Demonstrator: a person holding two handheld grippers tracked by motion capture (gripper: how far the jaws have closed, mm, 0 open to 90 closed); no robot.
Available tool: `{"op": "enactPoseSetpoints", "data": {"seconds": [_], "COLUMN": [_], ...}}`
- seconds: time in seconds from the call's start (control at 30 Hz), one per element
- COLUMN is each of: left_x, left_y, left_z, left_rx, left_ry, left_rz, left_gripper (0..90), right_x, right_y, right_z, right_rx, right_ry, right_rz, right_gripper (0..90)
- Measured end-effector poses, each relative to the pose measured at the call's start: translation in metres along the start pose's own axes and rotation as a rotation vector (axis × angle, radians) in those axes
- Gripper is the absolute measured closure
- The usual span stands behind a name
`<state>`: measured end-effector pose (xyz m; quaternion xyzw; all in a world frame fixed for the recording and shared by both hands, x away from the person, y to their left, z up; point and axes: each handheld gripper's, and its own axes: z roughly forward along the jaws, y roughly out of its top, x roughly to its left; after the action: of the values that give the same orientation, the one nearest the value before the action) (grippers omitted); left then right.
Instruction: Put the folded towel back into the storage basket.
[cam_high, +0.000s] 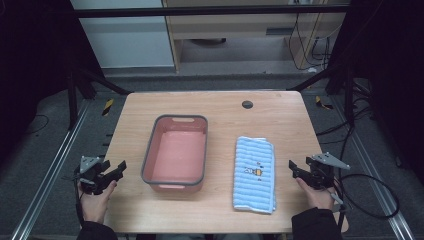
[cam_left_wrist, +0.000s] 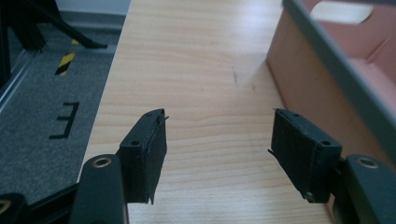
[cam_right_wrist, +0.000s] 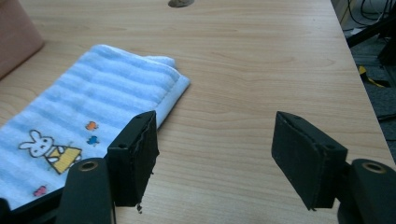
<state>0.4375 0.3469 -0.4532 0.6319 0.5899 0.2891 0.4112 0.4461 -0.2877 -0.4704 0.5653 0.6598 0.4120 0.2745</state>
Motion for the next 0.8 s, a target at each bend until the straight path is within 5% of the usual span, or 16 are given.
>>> {"op": "enactPoseSetpoints", "data": {"seconds": [0.13,0.27,0.8], "left_x": [-0.008,-0.015,-0.037], "left_y": [0.005,0.008,0.021], "left_z": [-0.009,-0.009,-0.021], "left_rx": [-0.028,-0.006,-0.039], "left_ry": [-0.023,-0.062,-0.117], "left_rz": [0.027,0.038,0.071], "left_gripper": [32.0,28.6,34.2], "right_x": [0.002,0.005,0.013], "right_y": [0.003,0.006,0.019], "right_z": [-0.003,-0.004,-0.012], "right_rx": [-0.008,-0.015,-0.040], "right_ry": [0.018,0.024,0.066], "right_rz": [0.013,-0.001,-0.019], "right_gripper": [32.1,33.8,34.2]}}
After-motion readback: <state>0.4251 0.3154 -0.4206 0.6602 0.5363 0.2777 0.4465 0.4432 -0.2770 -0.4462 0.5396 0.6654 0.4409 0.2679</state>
